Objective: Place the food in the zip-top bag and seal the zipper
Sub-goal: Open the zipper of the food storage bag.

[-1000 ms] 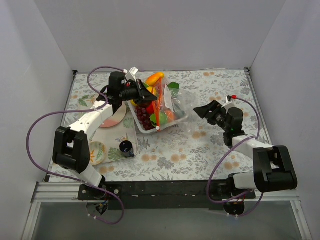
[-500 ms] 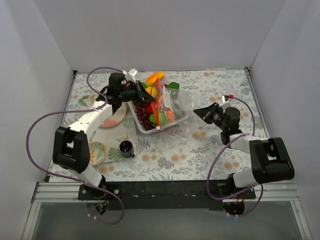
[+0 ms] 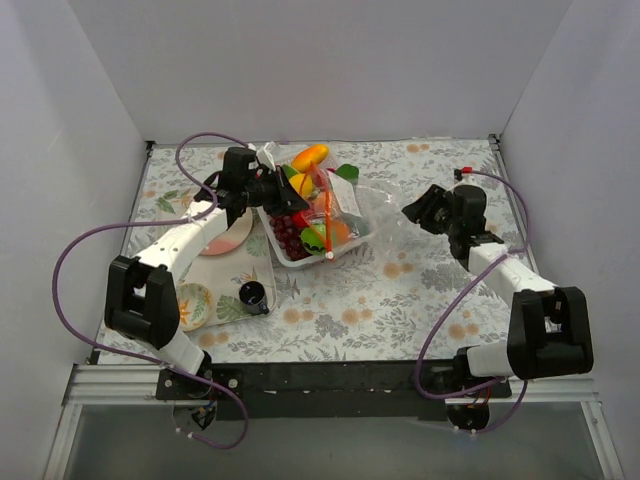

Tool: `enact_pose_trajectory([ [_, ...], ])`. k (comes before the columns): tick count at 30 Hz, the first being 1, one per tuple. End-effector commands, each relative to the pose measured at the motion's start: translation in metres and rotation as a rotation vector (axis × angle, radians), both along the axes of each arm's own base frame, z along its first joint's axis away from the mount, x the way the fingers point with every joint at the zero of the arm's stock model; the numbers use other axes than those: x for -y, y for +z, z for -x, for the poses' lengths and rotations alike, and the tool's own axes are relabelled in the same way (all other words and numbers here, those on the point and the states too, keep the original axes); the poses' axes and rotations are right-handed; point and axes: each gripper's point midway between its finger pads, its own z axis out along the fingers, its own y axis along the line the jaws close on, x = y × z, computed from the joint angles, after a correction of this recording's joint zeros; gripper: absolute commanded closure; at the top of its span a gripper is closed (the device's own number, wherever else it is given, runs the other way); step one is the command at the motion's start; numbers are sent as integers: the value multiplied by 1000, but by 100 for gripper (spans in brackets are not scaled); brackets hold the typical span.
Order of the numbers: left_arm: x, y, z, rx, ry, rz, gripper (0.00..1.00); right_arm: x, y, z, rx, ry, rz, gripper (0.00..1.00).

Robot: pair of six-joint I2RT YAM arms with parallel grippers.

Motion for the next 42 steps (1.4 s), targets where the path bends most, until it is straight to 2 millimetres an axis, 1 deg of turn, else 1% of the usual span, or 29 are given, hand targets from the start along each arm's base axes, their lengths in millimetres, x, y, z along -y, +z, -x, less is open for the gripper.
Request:
enact_pose_trajectory([
  [1,22,61,9,132,-17,66,100,-4,33,4,25,20,214,39],
  [2,25,63,10,130,-14,72,100,1,33,12,-16,2,253,35],
  [3,30,65,12,132,-16,77,100,-5,42,16,-8,13,269,34],
  [4,32,66,11,135,-5,83,100,-7,70,16,33,9,275,34],
  [5,34,67,11,135,-3,85,100,-7,80,18,43,-5,292,34],
  [6,37,68,12,136,-6,89,100,-17,81,30,18,23,311,34],
  [7,40,69,11,139,-1,95,100,-23,105,30,56,27,307,34],
  [8,42,69,12,137,-3,96,100,-26,111,34,58,28,314,35],
  [9,47,72,14,147,-12,102,100,-40,116,44,61,70,309,35],
  [11,51,70,14,144,-11,100,100,-55,128,51,77,93,277,37],
  [12,55,69,16,141,-20,100,100,-71,130,60,85,134,271,37],
  [13,58,70,16,143,-21,102,100,-76,129,65,74,142,278,37],
  [14,59,69,16,141,-20,103,100,-79,135,66,85,134,280,37],
  [15,62,70,17,143,-22,104,100,-89,137,72,90,155,280,37],
  [17,66,69,17,144,-24,103,100,-93,140,75,96,150,297,37],
  [18,68,69,19,142,-31,105,100,-102,146,81,110,165,299,37],
  [20,70,67,20,141,-32,104,100,-104,145,82,109,136,354,37],
  [21,71,66,21,140,-34,102,100,-113,149,87,121,154,360,37],
  [24,73,64,23,137,-38,104,100,-118,138,90,98,150,415,37],
  [26,74,62,24,134,-37,102,100,-116,134,91,89,133,430,37],
  [29,73,61,25,136,-37,99,100,-115,138,95,105,125,424,37],
  [32,73,55,26,124,-37,96,100,-115,144,100,120,123,420,37],
  [34,75,55,27,121,-43,100,100,-116,138,98,110,126,434,37],
  [36,76,56,27,123,-47,104,100,-119,121,97,78,136,459,36],
  [37,77,57,27,127,-50,106,100,-121,117,96,71,138,463,37],
  [39,78,53,28,121,-54,102,100,-122,107,92,59,137,478,39],
  [40,79,51,29,117,-56,99,100,-118,105,91,53,125,494,46],
  [41,78,50,30,116,-56,97,100,-111,104,87,53,94,518,50],
  [42,78,47,31,110,-58,94,100,-101,102,82,44,67,538,57],
])
